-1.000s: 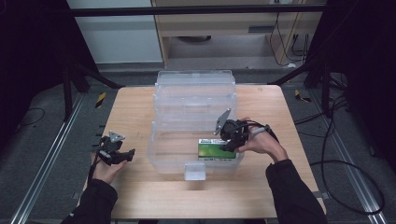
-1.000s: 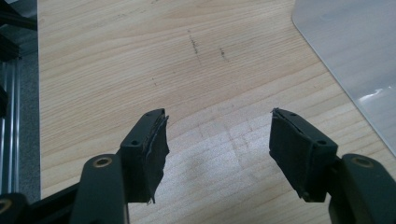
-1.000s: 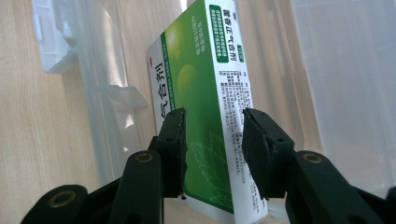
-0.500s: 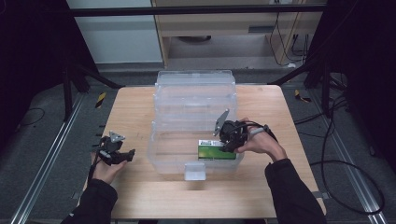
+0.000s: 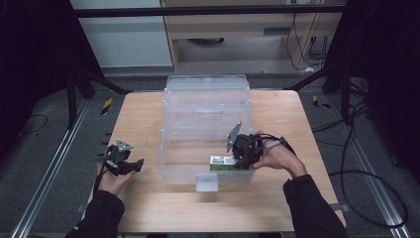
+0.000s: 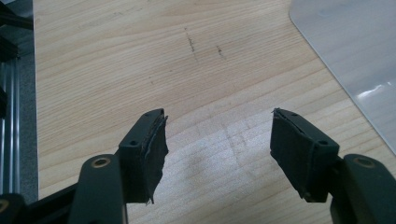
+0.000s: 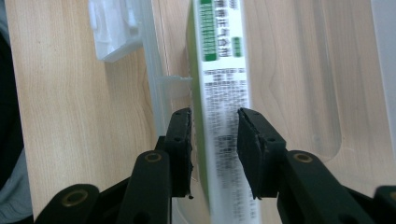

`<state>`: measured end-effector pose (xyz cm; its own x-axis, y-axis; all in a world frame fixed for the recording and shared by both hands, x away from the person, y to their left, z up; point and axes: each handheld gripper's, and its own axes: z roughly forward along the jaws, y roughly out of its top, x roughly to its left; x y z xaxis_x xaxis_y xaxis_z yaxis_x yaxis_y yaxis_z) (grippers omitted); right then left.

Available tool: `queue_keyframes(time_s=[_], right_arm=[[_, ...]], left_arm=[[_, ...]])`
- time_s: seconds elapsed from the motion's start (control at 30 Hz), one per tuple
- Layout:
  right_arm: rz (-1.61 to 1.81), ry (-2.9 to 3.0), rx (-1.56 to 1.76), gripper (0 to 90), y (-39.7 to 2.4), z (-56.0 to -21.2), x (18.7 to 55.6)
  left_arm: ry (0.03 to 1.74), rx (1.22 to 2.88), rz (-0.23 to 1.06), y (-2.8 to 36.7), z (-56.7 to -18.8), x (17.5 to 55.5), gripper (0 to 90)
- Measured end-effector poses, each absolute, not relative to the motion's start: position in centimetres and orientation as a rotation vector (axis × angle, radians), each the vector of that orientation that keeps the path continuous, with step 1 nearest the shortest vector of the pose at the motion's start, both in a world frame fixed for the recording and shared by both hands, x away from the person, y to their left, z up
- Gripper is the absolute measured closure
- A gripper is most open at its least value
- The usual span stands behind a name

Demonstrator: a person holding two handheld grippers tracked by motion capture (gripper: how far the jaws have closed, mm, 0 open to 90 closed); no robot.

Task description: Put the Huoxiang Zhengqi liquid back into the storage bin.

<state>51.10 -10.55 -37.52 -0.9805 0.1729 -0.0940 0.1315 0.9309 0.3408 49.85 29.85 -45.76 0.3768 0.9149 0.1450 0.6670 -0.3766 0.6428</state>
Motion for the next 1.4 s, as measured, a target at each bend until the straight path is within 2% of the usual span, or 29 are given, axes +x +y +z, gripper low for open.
queue_keyframes(time_s=[0.37, 0.67, 1.0, 1.4], right_arm=[[0.572, 2.923, 0.257, 63.1, -11.3, -37.1, 50.8], [0.665, 2.906, 0.245, 61.0, -9.8, -35.6, 49.2], [0.711, 2.926, 0.262, 59.3, -7.5, -36.2, 49.2], [0.719, 2.923, 0.249, 59.0, -6.7, -37.3, 49.1]], left_arm=[[1.359, 2.155, 0.675, 29.9, -45.8, 49.9, 35.5], [1.351, 2.141, 0.676, 30.1, -45.6, 49.8, 34.3], [1.349, 2.123, 0.688, 30.2, -45.1, 49.7, 34.2], [1.346, 2.118, 0.696, 30.2, -45.0, 49.7, 34.1]])
